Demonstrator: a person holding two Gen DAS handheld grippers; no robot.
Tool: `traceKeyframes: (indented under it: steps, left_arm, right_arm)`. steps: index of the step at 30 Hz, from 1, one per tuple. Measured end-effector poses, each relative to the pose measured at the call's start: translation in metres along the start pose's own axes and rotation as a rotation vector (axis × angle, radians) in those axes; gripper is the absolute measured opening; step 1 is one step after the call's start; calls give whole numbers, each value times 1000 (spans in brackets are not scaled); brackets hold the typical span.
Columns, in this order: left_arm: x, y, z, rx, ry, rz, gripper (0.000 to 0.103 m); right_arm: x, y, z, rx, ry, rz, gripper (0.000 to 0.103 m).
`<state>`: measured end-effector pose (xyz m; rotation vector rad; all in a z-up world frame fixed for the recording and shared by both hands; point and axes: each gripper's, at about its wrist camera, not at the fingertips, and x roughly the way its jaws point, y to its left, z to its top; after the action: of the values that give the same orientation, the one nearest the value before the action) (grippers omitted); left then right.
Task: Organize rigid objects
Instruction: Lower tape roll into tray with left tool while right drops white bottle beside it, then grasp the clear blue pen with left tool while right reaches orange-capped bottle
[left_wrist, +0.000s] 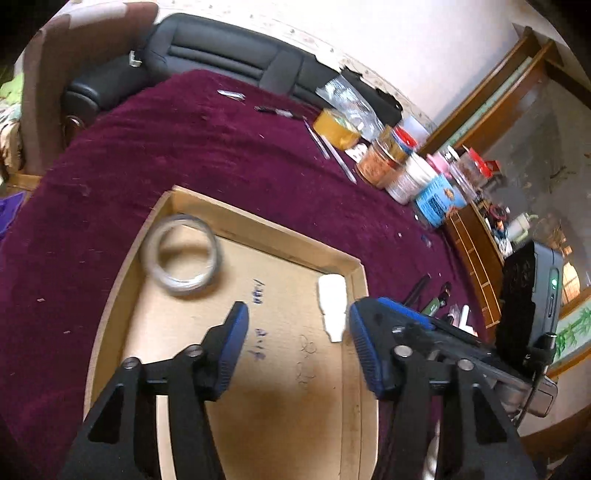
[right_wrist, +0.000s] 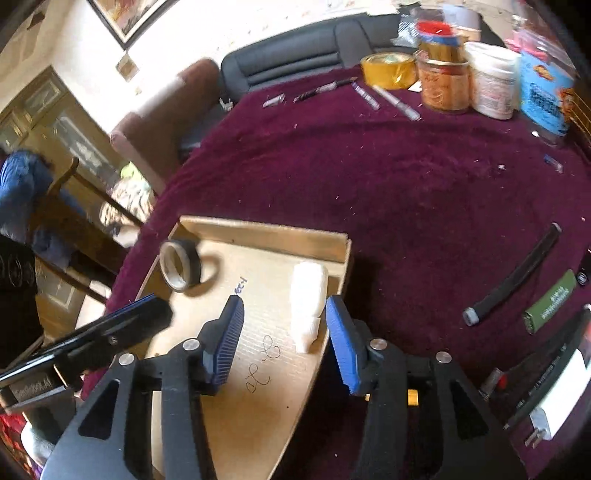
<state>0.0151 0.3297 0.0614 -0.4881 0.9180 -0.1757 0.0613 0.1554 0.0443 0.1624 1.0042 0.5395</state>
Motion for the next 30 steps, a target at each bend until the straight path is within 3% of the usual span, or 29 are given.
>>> traceKeyframes:
  steps: [4, 7, 13, 16, 22, 26, 30]
  left_arm:
    - [-10, 23, -1, -76, -23, 51, 55]
    - [-11, 41, -4, -139, -23, 46, 55]
    - [-21, 39, -19, -183, -22, 22, 56]
    - [-30, 10, -31, -129, -18, -17, 66]
    - [-20, -75, -59, 68, 33, -32, 68]
    - [8, -125, -82, 181, 83, 1, 68]
    - [28, -155, -99, 228, 127, 9, 68]
  right_arm:
    - [-39, -6, -9, -7, -67, 23, 47]
    - [-75, -23, -21, -10, -116, 18, 53]
    - [-150, -102, -46, 86, -229, -103, 57]
    - [-178, -145, -60, 152, -281, -196, 59]
    - [-220, -230, -89, 340, -442, -405, 60]
    - [-220, -264, -99, 406, -478, -455, 60]
    - [-207, -278, -104, 412, -466, -460, 59]
